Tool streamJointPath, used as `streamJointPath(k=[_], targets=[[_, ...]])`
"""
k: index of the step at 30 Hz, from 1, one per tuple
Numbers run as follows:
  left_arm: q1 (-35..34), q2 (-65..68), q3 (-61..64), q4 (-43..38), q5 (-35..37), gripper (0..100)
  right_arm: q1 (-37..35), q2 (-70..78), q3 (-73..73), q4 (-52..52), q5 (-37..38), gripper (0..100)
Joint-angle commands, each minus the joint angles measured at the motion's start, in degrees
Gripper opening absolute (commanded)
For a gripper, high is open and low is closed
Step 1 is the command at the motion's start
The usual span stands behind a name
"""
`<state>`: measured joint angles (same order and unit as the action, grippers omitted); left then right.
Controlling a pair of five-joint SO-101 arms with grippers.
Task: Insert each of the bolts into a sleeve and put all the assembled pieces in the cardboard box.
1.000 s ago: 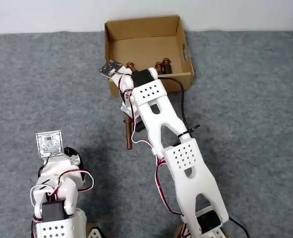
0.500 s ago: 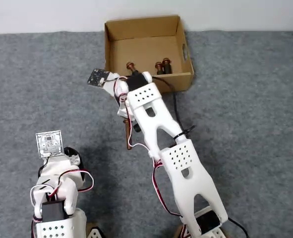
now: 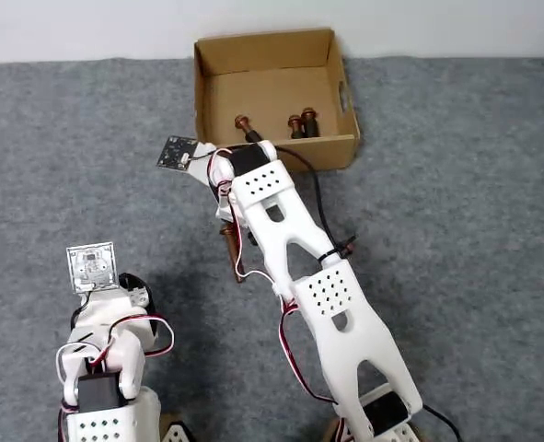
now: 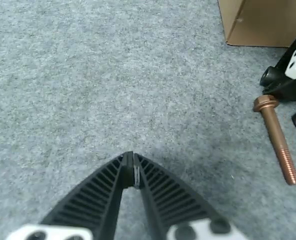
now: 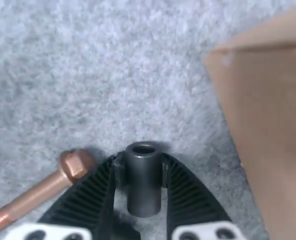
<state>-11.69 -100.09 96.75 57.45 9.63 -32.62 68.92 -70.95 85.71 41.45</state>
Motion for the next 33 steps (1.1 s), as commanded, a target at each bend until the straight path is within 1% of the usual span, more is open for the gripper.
streamJointPath(k=[1,9,12,15,21,23,26,30,33], targets=[[-0.5,-0.2,-0.1,-1.3,-0.5,0,-1.6,-3.9,-0.9,2.4,-5.8,1.0],[-0.4,-0.1,-0.1,-1.3,-0.5,0,-0.8,-14.6,-0.9,13.3,-24.5,0.8],[-0.3,-0.3,-0.1,-1.7,-0.4,0,0.7,-17.0,-0.8,16.8,-29.2,0.8],[-0.2,0.0,-0.1,-3.2,-0.2,0,2.8,-19.6,-0.8,17.2,-33.2,0.8],[0.0,0.1,-0.1,-2.9,-0.1,0,5.7,-30.1,1.8,17.5,-39.6,0.7],[1.2,0.1,-0.1,-1.8,-0.4,0,7.2,-35.7,7.1,17.5,-40.1,0.7],[2.4,-0.4,-0.1,1.8,-0.4,0,10.2,-45.9,19.6,17.4,-41.1,0.7],[2.0,-0.4,-0.1,2.0,-0.4,0,15.0,-60.1,37.3,17.1,-45.5,0.7],[2.3,-0.4,-0.4,2.0,-0.4,0,18.9,-69.2,47.4,17.0,-48.4,0.8]])
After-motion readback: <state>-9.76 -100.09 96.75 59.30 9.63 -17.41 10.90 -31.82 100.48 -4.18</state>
